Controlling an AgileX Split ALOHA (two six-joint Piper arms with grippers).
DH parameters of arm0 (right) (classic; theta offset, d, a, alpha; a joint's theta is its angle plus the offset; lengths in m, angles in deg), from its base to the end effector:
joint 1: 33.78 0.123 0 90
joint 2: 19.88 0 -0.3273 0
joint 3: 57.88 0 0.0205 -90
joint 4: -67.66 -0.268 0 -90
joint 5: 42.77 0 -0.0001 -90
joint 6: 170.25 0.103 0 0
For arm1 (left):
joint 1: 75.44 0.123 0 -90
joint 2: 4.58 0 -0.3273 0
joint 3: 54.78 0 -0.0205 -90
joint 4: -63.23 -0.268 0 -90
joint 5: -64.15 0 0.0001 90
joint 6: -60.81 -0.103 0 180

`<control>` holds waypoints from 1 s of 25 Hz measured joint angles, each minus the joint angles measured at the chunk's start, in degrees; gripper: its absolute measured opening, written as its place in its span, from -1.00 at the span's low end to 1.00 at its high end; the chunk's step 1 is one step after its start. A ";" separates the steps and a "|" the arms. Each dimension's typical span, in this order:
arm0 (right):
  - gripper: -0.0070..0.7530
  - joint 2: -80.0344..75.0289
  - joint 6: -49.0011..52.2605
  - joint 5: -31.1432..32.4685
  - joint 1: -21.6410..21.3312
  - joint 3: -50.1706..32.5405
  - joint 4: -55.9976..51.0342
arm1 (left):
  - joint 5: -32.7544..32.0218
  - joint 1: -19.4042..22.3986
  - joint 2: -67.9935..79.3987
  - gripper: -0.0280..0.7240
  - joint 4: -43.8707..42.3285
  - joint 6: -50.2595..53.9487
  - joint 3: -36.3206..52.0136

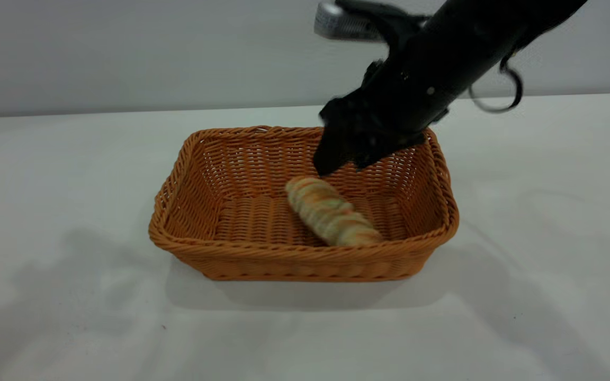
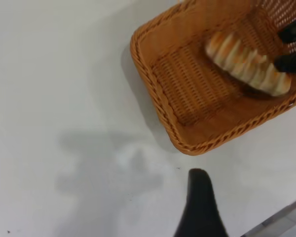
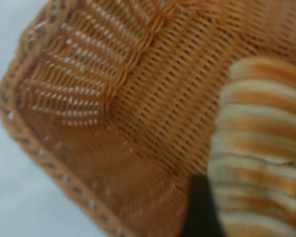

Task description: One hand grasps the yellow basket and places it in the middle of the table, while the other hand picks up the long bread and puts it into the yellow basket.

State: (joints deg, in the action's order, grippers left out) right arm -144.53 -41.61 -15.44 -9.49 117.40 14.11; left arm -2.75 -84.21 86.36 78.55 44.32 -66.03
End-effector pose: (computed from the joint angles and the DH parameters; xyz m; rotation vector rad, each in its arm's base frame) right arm 0.4028 0.2236 0.1583 -0.7099 2.4760 0.6380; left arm 0.3138 -0.0738 0.4357 0.5143 2.4759 -0.3009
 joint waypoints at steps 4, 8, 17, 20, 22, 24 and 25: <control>0.83 11.75 7.36 11.44 -3.80 0.11 9.03 | 0.00 0.00 -3.42 0.63 -1.09 2.12 0.97; 0.73 26.29 18.14 22.65 -7.53 0.21 24.02 | 0.00 0.00 -10.55 0.63 -4.22 4.78 6.25; 0.63 55.27 31.53 35.41 -7.90 -11.86 41.10 | 0.00 0.00 -29.27 0.63 -11.44 10.05 29.25; 0.62 65.37 34.85 35.66 -7.90 -21.68 41.68 | 0.00 0.00 -34.35 0.63 -11.55 11.94 35.97; 0.61 71.28 36.75 35.35 -7.90 -29.18 42.75 | 0.00 0.00 -37.87 0.63 -11.61 12.73 40.71; 0.60 76.94 38.65 34.88 -7.90 -35.84 44.00 | 0.27 0.00 -41.15 0.63 -11.49 12.91 45.03; 0.59 79.90 39.63 34.57 -7.90 -39.06 44.62 | 0.32 0.00 -42.94 0.63 -11.37 12.97 47.30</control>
State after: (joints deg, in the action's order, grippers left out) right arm -64.62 -1.98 19.12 -17.39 78.34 58.73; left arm -2.43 -84.21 43.43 67.18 57.29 -18.73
